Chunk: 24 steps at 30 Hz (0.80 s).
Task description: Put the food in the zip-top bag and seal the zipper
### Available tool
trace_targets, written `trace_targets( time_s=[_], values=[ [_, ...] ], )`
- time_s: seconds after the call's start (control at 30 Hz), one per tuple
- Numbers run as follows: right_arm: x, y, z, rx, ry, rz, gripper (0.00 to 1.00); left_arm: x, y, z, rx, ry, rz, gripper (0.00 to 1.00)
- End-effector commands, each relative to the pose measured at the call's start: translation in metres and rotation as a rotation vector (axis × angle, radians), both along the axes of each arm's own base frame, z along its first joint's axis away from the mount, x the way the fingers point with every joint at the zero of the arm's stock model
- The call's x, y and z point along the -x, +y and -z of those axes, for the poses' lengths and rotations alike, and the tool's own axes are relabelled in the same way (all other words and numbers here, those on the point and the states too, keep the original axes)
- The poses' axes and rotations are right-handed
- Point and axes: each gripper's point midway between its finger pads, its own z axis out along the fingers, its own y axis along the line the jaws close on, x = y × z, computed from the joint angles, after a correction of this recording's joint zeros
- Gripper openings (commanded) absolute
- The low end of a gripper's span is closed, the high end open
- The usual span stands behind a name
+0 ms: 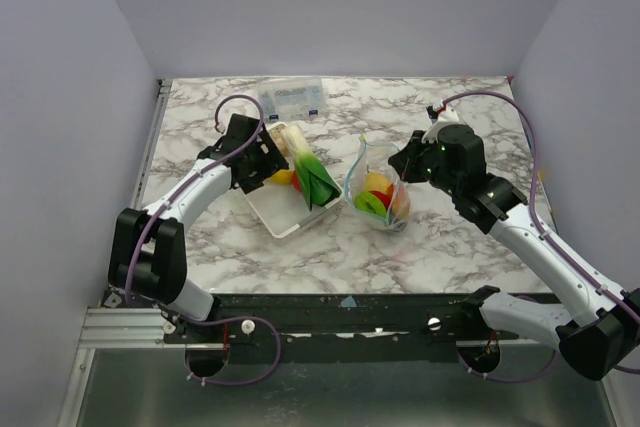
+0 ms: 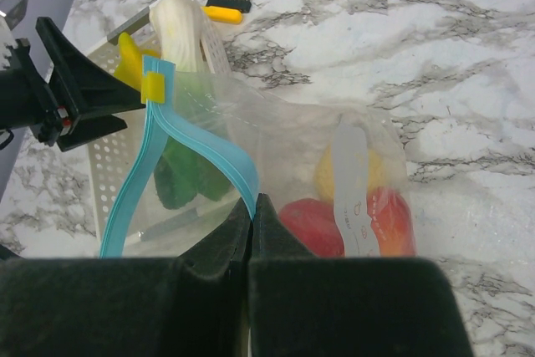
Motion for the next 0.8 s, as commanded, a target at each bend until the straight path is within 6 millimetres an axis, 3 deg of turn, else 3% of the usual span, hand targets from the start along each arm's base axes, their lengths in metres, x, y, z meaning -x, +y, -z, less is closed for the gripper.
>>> trace_targets(
  time_s=[0.0, 0.23, 0.77],
  values=[
    [0.001, -0.001, -0.005, -0.014, -0.014, 0.003, 0.01, -0.01, -0.024, 0.006, 0.167, 0.021, -0.024, 0.78],
    [0.0, -0.002, -0.004, -0.013, -0.014, 0.007, 0.01, -0.012, -0.038, 0.026, 0.284, 0.114, -0.081, 0.66],
    [0.0, -0.001, -0.005, -0.014, -0.013, 0.005, 0.01, -0.018, -0.049, 0.059, 0.356, 0.209, -0.135, 0.68]
  ],
)
